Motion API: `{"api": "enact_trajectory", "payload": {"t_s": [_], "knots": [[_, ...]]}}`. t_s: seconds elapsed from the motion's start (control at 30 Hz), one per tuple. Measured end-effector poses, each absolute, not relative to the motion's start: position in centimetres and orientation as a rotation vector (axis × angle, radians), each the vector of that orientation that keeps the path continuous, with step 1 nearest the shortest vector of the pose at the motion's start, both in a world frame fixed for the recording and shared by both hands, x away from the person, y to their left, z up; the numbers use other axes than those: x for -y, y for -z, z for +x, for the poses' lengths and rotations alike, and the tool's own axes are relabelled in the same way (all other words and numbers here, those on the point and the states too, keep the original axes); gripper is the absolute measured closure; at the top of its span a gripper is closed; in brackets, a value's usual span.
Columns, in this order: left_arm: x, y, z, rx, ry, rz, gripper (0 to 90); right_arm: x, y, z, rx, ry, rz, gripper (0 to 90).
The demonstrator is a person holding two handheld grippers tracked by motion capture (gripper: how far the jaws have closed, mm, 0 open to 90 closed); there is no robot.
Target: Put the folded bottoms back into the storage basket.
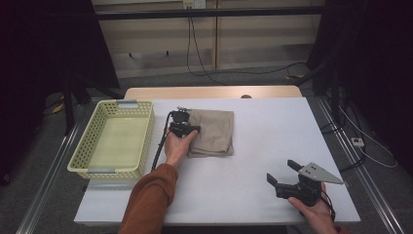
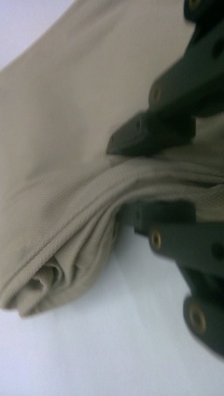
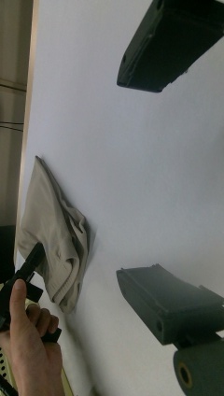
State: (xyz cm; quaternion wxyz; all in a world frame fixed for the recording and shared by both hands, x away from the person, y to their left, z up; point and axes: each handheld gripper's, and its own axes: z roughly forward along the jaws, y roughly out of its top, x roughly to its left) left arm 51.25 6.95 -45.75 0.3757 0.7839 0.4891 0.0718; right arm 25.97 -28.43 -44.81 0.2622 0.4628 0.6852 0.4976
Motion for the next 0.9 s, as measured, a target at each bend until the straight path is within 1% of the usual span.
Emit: {"api": "enact_trajectory", "payload": {"t_s": [0.17,0.23,0.37,0.57,0.73,0.9], "knots": [[-6.5,45.7,51.0,-1.217,-0.222,2.036,73.9,28.4,44.8,26.0,-1.854,-1.348,1.249,6.7],[-6.5,45.8,51.0,-1.206,-0.197,2.027,74.1,28.5,44.8,26.0,-1.853,-1.351,1.254,6.7],[-6.8,45.8,51.2,-1.218,-0.163,2.005,78.2,28.5,44.8,26.0,-1.855,-1.349,1.251,6.7],[-7.4,45.4,51.3,-1.194,-0.137,1.978,79.0,28.6,44.8,26.0,-1.855,-1.346,1.254,6.7],[-7.5,44.6,51.1,-1.191,-0.160,1.934,79.3,28.6,44.8,26.0,-1.849,-1.358,1.251,6.6],[-7.2,43.9,50.7,-1.146,-0.189,1.938,79.6,28.6,44.8,26.0,-1.848,-1.357,1.250,6.5]]}}
